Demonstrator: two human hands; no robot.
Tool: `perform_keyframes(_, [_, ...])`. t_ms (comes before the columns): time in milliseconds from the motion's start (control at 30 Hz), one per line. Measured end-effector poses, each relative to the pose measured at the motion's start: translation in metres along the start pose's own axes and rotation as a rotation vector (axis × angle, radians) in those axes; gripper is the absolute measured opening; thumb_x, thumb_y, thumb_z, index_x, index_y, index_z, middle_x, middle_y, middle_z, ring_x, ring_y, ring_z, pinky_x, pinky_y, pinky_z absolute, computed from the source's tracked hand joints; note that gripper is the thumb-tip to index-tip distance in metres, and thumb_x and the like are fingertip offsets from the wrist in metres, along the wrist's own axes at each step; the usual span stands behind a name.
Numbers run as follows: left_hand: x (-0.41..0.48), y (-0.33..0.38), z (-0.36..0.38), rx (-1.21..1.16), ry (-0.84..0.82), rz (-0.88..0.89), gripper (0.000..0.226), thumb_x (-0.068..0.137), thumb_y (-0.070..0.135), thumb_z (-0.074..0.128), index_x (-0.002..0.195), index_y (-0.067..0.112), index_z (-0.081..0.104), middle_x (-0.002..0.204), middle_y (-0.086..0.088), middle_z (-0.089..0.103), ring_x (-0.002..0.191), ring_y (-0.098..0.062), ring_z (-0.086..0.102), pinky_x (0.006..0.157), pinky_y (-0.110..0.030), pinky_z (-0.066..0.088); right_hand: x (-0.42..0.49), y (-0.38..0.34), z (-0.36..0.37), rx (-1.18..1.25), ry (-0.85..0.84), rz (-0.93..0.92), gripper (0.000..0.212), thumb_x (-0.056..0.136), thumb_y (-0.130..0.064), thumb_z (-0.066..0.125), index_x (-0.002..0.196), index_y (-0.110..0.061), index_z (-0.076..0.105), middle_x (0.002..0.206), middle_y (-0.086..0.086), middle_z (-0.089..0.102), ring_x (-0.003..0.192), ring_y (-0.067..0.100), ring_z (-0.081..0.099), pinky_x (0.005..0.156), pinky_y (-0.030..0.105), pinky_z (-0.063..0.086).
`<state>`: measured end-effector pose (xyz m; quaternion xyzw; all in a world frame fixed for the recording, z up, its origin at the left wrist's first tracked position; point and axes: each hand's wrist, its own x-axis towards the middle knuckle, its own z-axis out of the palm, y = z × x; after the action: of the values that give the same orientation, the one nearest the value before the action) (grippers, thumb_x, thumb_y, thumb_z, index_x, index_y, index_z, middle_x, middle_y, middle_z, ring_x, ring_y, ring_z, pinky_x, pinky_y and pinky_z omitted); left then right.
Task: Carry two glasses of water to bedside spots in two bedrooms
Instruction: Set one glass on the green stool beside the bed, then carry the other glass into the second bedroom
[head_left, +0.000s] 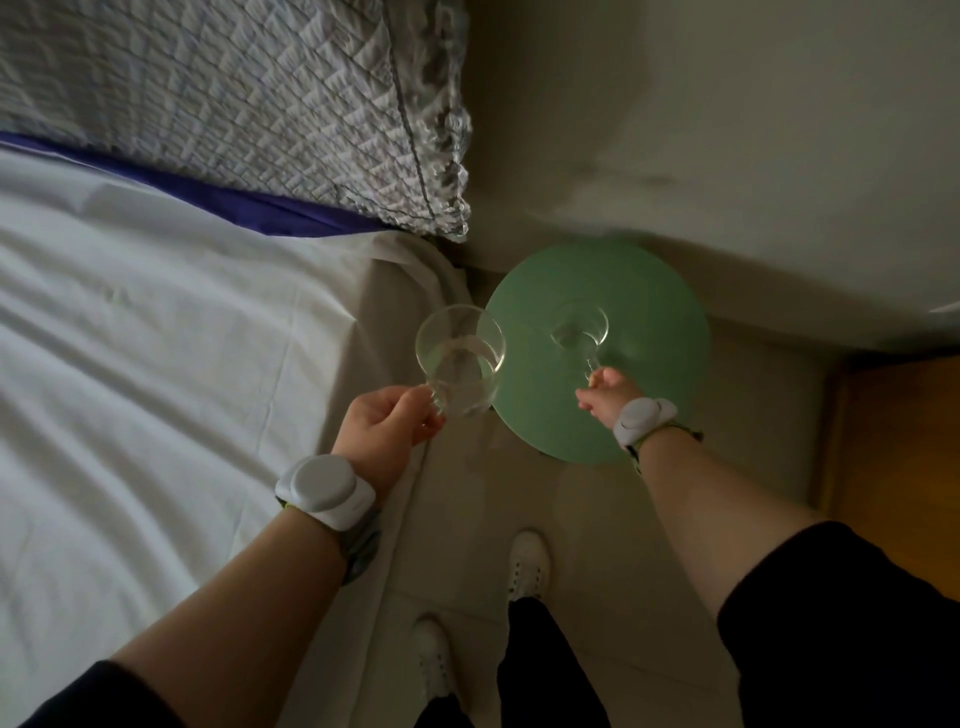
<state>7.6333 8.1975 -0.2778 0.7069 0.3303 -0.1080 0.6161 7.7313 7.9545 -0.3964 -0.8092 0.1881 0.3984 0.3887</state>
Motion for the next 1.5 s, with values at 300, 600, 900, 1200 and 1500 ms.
perform_keyframes(300, [0.005,0.001,0.000,0.009,0.000,-0.002,0.034,0.067,0.049,0.056,0.052,0.021,0.067,0.056,0.005,0.067,0.075,-0.025,0.067,0.087,-0.047,0.055,0.020,0.003,0.008,-0.022,-0.010,0.027,0.008,0.080,-0.019,0.054,0.081,-0.023,0.047,0.098,0.007,0.063,0.082,0.023,0.056,0.088,0.039,0.046])
perform_keyframes(600, [-0.003,0.013,-0.001,0.030,-0.011,0.006,0.034,0.066,0.051,0.055,0.051,0.022,0.067,0.049,0.008,0.063,0.077,-0.028,0.067,0.088,-0.048,0.054,0.003,0.004,0.004,0.028,0.056,0.086,0.059,0.082,-0.025,0.056,0.136,-0.015,0.034,0.111,0.008,0.061,0.089,0.024,0.060,0.078,0.033,0.044])
perform_keyframes(900, [-0.032,0.034,-0.001,0.073,-0.045,0.043,0.034,0.066,0.053,0.055,0.058,0.023,0.069,0.061,0.006,0.069,0.073,-0.019,0.065,0.087,-0.050,0.054,-0.055,-0.021,-0.008,0.105,0.237,0.011,0.052,0.085,-0.017,0.052,0.135,-0.015,0.037,0.121,0.007,0.061,0.106,0.029,0.059,0.082,0.028,0.041])
perform_keyframes(1200, [-0.089,0.056,-0.016,0.137,-0.141,0.157,0.037,0.070,0.055,0.050,0.052,0.026,0.065,0.059,0.006,0.069,0.074,-0.018,0.068,0.082,-0.040,0.057,-0.193,-0.058,-0.006,0.145,0.136,-0.314,0.040,0.089,-0.018,0.054,0.128,-0.015,0.046,0.116,0.007,0.058,0.102,0.023,0.057,0.083,0.029,0.044])
perform_keyframes(1500, [-0.178,0.075,-0.054,0.202,-0.311,0.314,0.038,0.077,0.050,0.051,0.052,0.025,0.063,0.059,0.003,0.064,0.070,-0.023,0.062,0.083,-0.049,0.054,-0.348,-0.061,0.013,0.186,0.176,-0.537,0.060,0.077,-0.013,0.066,0.130,-0.029,0.042,0.126,-0.002,0.051,0.101,0.013,0.052,0.081,0.027,0.044])
